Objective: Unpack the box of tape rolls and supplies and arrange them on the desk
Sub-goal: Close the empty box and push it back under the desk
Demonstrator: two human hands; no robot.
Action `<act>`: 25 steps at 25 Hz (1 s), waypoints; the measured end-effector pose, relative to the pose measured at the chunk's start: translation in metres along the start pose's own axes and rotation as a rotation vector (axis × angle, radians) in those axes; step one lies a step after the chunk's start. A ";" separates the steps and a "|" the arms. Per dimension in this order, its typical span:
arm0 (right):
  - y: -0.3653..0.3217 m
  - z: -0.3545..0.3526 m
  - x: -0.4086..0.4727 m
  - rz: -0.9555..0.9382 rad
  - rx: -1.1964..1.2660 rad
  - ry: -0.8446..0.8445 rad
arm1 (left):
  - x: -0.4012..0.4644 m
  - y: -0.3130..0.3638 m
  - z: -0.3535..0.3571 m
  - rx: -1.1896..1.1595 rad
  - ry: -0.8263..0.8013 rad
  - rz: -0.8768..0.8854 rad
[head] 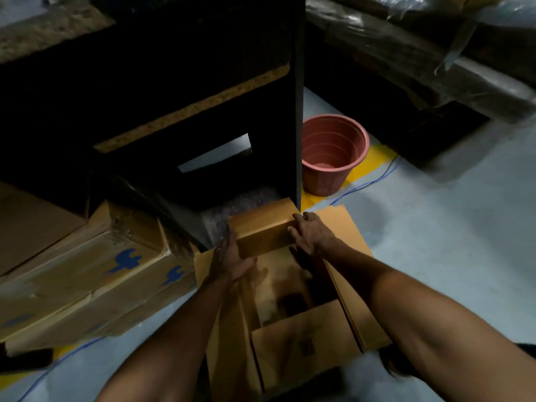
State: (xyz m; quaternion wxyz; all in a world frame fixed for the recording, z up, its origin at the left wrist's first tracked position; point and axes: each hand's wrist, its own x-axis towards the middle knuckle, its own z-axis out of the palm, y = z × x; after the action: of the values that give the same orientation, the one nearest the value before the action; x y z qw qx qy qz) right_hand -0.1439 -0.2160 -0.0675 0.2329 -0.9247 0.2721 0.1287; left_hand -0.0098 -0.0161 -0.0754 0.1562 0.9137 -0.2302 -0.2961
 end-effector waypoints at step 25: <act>0.024 -0.012 -0.026 -0.057 0.544 0.147 | -0.042 -0.009 0.011 -0.709 0.123 0.018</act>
State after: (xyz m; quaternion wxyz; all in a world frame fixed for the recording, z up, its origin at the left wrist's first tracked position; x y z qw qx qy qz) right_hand -0.1774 -0.2282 -0.0560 0.4558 -0.8423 0.2869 -0.0231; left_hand -0.0443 0.0112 -0.0680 0.4798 0.8167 -0.1111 -0.3007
